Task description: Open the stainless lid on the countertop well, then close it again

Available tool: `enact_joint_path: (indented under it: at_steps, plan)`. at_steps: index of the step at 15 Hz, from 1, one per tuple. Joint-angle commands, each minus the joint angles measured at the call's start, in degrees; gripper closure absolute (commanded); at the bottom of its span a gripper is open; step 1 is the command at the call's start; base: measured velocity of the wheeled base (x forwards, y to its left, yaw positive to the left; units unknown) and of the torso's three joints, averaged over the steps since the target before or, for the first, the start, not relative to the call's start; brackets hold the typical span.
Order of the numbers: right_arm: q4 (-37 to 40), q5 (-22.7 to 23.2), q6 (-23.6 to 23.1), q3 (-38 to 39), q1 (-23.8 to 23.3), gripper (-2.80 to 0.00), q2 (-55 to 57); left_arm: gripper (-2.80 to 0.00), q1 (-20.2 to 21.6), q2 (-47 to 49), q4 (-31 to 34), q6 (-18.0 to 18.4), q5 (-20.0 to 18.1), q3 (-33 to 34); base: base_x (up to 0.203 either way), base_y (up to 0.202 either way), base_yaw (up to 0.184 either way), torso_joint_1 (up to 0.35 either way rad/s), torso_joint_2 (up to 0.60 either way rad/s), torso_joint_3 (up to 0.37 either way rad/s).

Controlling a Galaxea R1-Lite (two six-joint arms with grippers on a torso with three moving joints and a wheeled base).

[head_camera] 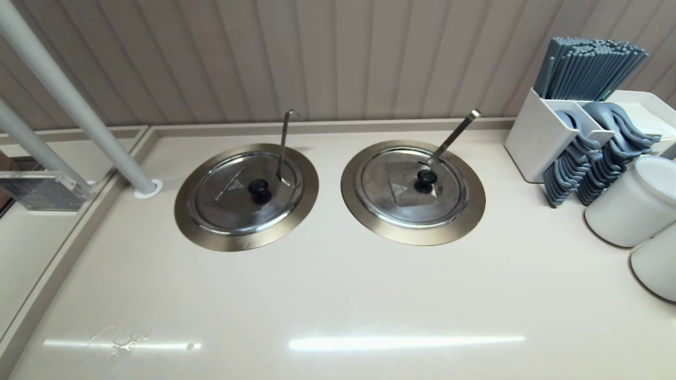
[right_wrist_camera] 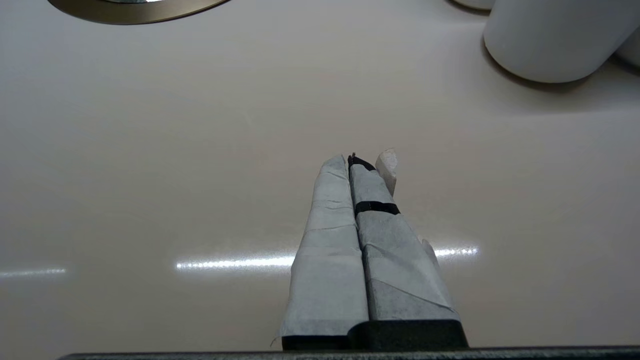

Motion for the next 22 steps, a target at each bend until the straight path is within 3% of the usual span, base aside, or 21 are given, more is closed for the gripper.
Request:
enact_joint_path:
  at_steps: [1, 2, 4, 5, 7, 10, 11, 13, 17, 22]
  plan:
    - [0.0, 0.0, 0.0, 0.0, 0.0, 0.00, 0.0, 0.00, -0.3, -5.5, -0.1, -1.1, -6.6, 6.3, 0.000, 0.000, 0.000, 0.000, 0.00, 0.000]
    - [0.0, 0.0, 0.0, 0.0, 0.0, 0.00, 0.0, 0.00, -0.3, -5.7, -1.1, -3.2, -9.0, 11.0, 0.000, 0.000, 0.000, 0.000, 0.00, 0.000]
    - [0.0, 0.0, 0.0, 0.0, 0.0, 0.00, 0.0, 0.00, -0.5, -5.5, -3.2, -14.1, -18.6, 17.3, 0.000, 0.000, 0.000, 0.000, 0.00, 0.000]
    - [0.0, 0.0, 0.0, 0.0, 0.0, 0.00, 0.0, 0.00, -0.5, -5.6, -3.5, -15.1, -19.3, 17.9, 0.000, 0.000, 0.000, 0.000, 0.00, 0.000]
    - [0.0, 0.0, 0.0, 0.0, 0.0, 0.00, 0.0, 0.00, -0.5, -5.7, -3.8, -14.0, -19.3, 18.2, 0.000, 0.000, 0.000, 0.000, 0.00, 0.000]
    - [0.0, 0.0, 0.0, 0.0, 0.0, 0.00, 0.0, 0.00, -0.5, -5.7, -3.8, -17.9, -18.5, 18.2, 0.000, 0.000, 0.000, 0.000, 0.00, 0.000]
    - [0.0, 0.0, 0.0, 0.0, 0.0, 0.00, 0.0, 0.00, -0.5, -5.7, -3.8, -17.7, -18.4, 18.2, 0.000, 0.000, 0.000, 0.000, 0.00, 0.000]
    - [-0.1, 0.0, 0.1, 0.0, 0.0, 0.00, 0.0, 0.00, -0.5, -5.7, -3.8, -13.2, -18.6, 18.2, 0.000, 0.000, 0.000, 0.000, 0.00, 0.000]
    - [-0.1, 0.0, 0.1, 0.0, -0.1, 0.00, 0.0, 0.00, -0.5, -5.7, -3.7, -15.4, -18.3, 18.3, 0.000, 0.000, 0.000, 0.000, 0.00, 0.000]
    - [-2.5, -0.1, 0.4, 0.8, 0.0, 0.00, 0.0, 0.00, -0.5, -5.7, -3.7, -15.6, -18.3, 18.3, 0.000, 0.000, 0.000, 0.000, 0.00, 0.000]
